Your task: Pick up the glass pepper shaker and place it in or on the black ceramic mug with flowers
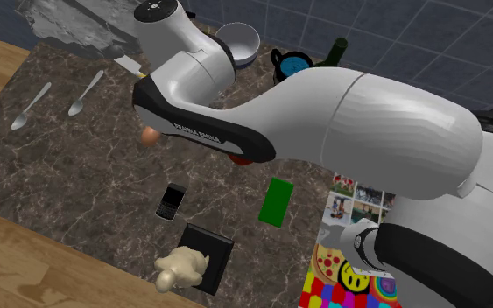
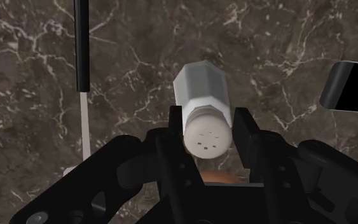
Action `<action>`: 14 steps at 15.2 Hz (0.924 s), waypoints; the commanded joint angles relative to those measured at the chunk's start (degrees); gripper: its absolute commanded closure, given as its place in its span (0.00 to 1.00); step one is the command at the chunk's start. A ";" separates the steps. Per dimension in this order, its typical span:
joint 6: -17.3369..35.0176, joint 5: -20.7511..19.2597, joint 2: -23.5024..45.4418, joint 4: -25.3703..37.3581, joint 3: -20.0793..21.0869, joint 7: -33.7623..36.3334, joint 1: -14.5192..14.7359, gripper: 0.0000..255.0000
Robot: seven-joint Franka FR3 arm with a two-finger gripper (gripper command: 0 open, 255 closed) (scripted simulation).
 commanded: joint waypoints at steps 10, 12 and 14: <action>-7.68 -0.85 -1.86 5.94 -0.27 1.19 -0.01 1.00; -9.15 -0.94 -2.01 7.27 -0.31 1.36 -0.06 1.00; -10.64 -1.01 -2.11 8.68 -0.35 1.53 -0.11 1.00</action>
